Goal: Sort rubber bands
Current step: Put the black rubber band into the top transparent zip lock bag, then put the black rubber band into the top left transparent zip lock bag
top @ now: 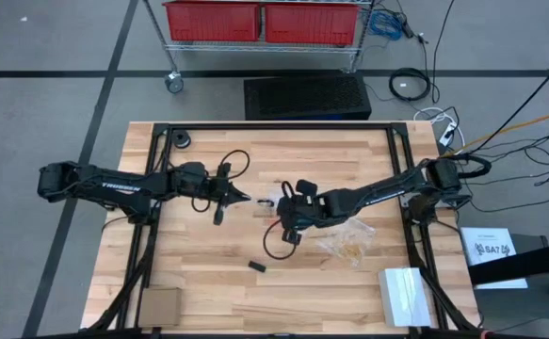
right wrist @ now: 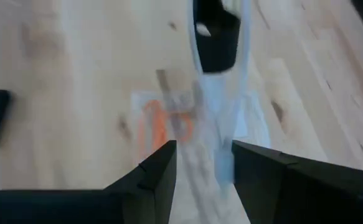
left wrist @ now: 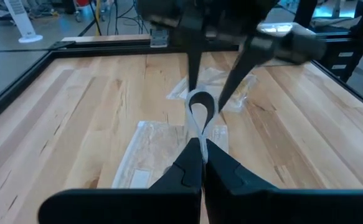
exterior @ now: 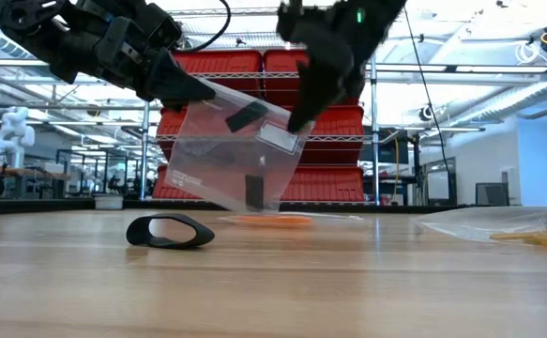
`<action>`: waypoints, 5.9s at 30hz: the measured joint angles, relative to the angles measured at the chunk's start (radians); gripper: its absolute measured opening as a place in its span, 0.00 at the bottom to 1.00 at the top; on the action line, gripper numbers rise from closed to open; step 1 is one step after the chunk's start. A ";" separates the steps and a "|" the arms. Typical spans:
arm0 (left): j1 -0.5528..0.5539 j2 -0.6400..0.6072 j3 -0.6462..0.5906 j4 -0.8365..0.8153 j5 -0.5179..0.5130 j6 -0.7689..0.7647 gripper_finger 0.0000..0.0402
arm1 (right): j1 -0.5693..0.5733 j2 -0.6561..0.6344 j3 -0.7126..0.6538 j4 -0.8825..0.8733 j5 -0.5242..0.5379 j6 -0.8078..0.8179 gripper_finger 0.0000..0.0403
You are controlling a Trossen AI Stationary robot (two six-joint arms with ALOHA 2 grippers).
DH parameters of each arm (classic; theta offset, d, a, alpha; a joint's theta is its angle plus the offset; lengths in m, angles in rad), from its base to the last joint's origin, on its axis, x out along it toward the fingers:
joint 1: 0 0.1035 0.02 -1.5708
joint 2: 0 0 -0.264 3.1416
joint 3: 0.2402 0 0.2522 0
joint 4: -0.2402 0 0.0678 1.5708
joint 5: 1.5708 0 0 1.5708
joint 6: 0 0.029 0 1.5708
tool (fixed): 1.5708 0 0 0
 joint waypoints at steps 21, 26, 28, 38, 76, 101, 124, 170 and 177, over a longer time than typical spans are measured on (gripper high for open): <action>-0.022 0.000 0.000 0.040 -0.010 0.000 0.00 | 0.010 0.007 -0.015 0.172 0.132 -0.121 0.01; -0.026 0.000 0.000 0.044 -0.011 -0.001 0.00 | 0.008 0.003 -0.015 0.110 0.119 -0.125 0.01; -0.026 0.000 0.000 0.044 -0.025 -0.006 0.00 | 0.008 -0.013 -0.016 0.061 0.102 -0.108 0.01; -0.026 0.000 0.000 0.053 -0.063 -0.024 0.00 | 0.009 -0.161 -0.014 0.012 -0.003 0.040 0.15; -0.025 0.000 0.000 0.056 -0.078 -0.008 0.00 | 0.112 0.384 -0.021 0.702 -0.366 0.084 0.27; -0.025 0.000 0.000 0.051 -0.099 -0.008 0.00 | 0.100 0.014 -0.022 0.466 -0.188 -0.089 0.02; -0.025 0.000 0.000 0.050 -0.098 -0.008 0.00 | 0.142 0.399 -0.022 0.758 -0.275 0.143 0.54; -0.025 0.000 0.000 0.022 -0.104 -0.004 0.00 | 0.008 0.169 0.370 -0.179 0.187 -0.325 0.00; -0.025 0.000 0.000 0.022 -0.104 -0.004 0.00 | -0.020 0.174 0.370 -0.146 0.161 -0.329 0.00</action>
